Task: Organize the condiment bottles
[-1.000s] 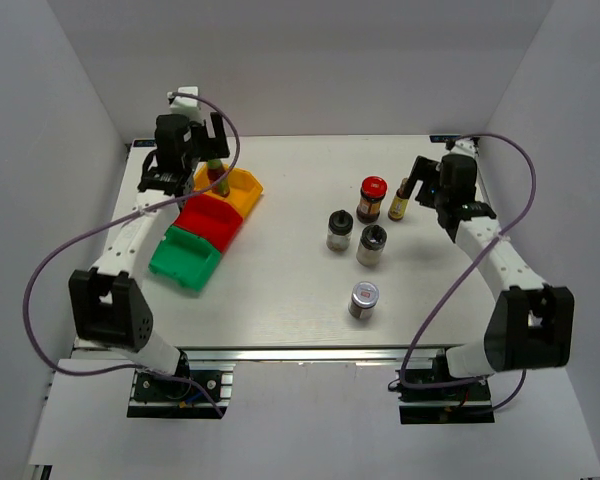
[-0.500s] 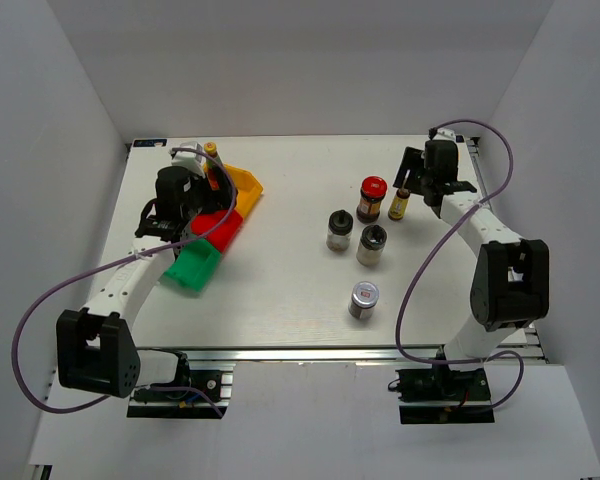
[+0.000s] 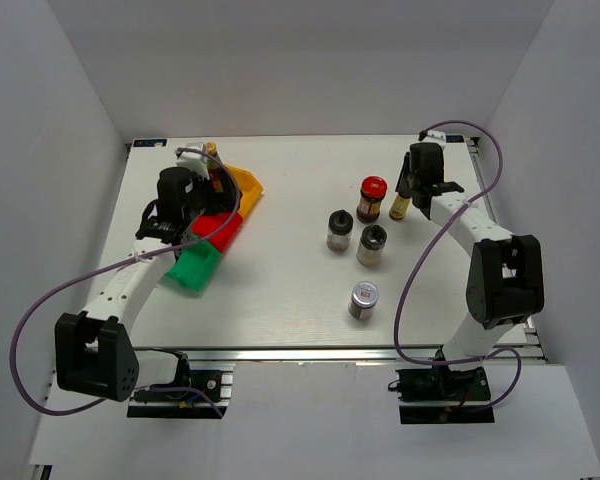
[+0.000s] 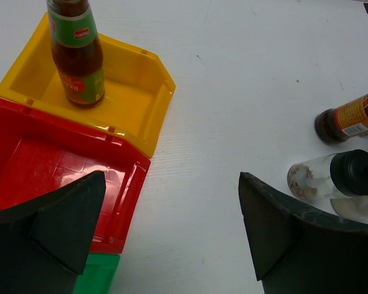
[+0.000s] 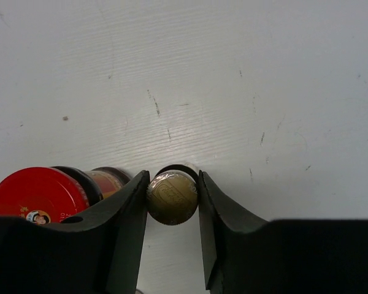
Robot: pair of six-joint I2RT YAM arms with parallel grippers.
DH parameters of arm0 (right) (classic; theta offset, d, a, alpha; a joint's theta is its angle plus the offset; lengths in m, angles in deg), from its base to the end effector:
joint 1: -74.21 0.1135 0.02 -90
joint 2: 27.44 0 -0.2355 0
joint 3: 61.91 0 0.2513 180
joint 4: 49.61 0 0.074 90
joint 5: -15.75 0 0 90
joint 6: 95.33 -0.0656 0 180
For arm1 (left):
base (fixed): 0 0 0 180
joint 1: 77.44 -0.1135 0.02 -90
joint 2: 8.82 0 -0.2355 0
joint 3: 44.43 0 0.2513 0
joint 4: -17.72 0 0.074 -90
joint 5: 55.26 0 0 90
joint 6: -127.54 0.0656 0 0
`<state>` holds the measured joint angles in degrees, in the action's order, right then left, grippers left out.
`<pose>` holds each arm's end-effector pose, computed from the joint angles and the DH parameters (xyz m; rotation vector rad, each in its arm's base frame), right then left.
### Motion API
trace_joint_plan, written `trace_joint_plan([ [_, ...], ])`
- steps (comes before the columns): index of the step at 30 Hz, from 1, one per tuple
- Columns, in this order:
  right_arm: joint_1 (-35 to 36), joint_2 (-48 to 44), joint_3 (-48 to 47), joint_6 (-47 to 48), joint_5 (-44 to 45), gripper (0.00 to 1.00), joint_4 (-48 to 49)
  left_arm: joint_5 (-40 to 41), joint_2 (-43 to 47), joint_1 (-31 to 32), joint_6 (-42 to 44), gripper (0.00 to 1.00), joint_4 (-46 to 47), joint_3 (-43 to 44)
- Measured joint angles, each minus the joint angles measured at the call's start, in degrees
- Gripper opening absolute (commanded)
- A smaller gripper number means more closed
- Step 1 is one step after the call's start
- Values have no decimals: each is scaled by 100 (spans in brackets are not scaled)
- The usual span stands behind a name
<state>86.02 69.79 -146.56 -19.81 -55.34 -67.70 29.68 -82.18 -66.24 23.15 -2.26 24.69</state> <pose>0.4076 0.0635 0.2230 0.2440 2.0607 -0.0674 0.3228 -0.0698 0.2634 0.0015 2.0114 -0.3746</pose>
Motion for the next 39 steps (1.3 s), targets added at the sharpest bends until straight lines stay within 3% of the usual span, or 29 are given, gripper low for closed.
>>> trace_joint_plan([
  [1,0,0,0,0,52,19,0,-13,20,24,24,98,-13,0],
  [4,0,0,0,0,170,13,-9,-105,98,85,131,98,-57,0],
  [13,2,-376,-9,229,262,6,-527,-831,393,337,619,98,-66,0],
  [18,68,-1167,-262,448,256,0,-1119,-1003,264,1047,1060,98,-118,157],
  [26,603,-2017,-1217,721,-114,0,-1910,-1464,-529,1961,1628,98,-17,1008],
  [34,1545,-1910,-1779,809,-1156,0,-2719,-2103,-931,2728,2199,98,531,1224],
  [39,2035,-1543,-1987,813,-1482,0,-2997,-2391,-1331,2863,2365,98,704,1506],
])
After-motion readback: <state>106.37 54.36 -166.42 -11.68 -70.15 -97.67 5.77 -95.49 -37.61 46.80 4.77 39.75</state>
